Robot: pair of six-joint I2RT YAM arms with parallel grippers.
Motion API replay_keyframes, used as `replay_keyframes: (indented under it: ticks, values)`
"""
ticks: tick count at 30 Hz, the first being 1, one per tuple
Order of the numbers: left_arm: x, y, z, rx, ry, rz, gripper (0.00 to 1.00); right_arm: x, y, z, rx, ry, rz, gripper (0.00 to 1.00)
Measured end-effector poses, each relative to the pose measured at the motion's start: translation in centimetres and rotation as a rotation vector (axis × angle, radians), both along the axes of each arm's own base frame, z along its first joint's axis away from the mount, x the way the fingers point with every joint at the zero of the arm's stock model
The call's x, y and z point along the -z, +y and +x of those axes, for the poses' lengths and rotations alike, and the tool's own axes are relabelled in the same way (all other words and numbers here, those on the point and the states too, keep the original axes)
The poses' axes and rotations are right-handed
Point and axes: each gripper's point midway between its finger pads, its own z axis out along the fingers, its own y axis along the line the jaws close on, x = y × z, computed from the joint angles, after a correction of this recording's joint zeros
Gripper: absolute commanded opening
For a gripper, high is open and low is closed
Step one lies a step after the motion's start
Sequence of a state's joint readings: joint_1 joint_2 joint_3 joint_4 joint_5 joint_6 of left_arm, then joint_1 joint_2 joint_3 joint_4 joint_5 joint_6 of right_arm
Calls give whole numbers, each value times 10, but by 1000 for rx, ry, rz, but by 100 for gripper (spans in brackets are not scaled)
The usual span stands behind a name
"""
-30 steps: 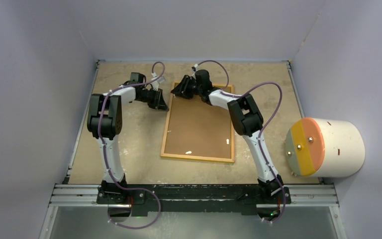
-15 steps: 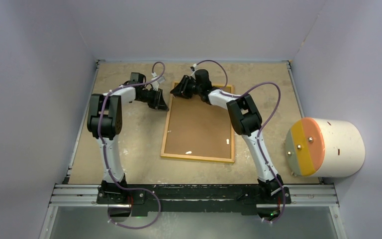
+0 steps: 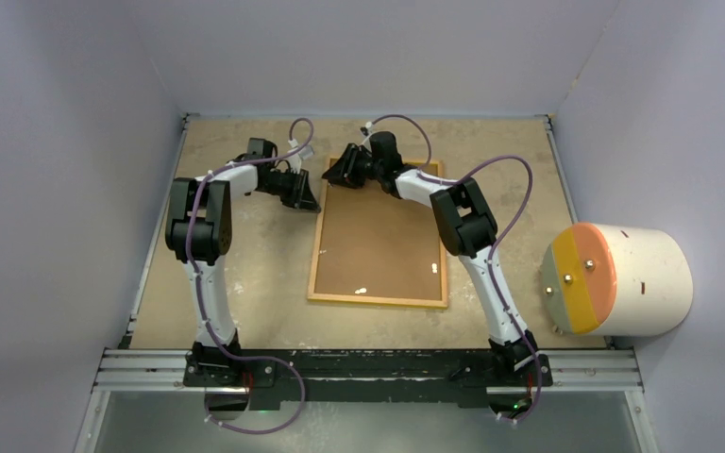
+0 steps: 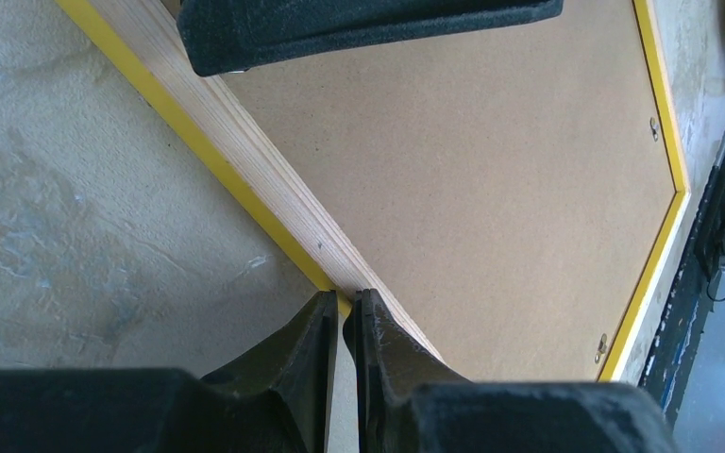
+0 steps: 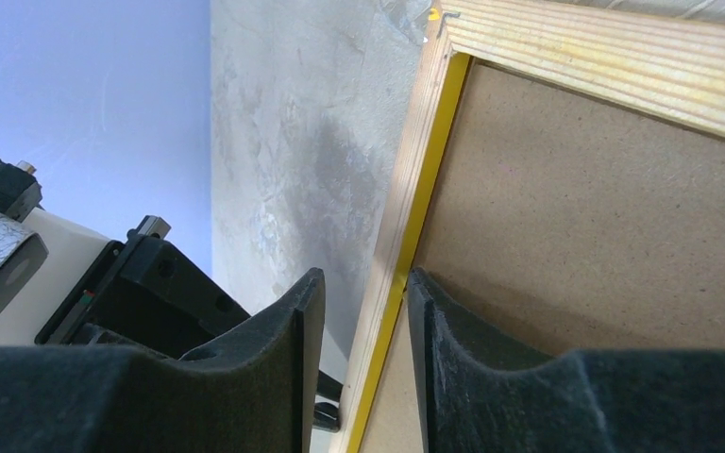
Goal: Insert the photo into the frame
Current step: Install the photo frame at the center of the board, then adjust the photo frame at the center of the board.
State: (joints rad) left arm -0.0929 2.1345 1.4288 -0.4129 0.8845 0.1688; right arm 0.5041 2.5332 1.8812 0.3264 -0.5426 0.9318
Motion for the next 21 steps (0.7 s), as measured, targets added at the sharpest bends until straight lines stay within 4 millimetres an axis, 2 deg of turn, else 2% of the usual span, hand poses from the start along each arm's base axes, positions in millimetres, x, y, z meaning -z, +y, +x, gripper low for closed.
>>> replay_keyframes:
  ticks: [4,10,13,17,21]
  values:
    - [0,0,-2,1,9,1,15,-2,2,-2,-11,11,8,45]
    - [0,2,-6,23,-1,20,29,-9,9,-1,-68,17,-20,63]
    - [0,7,-13,52,-14,67,33,-17,4,-4,-75,-6,-51,69]
    - [-2,13,-28,97,-18,133,36,-39,-22,-17,-47,-36,-122,70]
    - [-6,18,-47,115,-5,157,37,-81,-60,-36,-18,-104,-161,68]
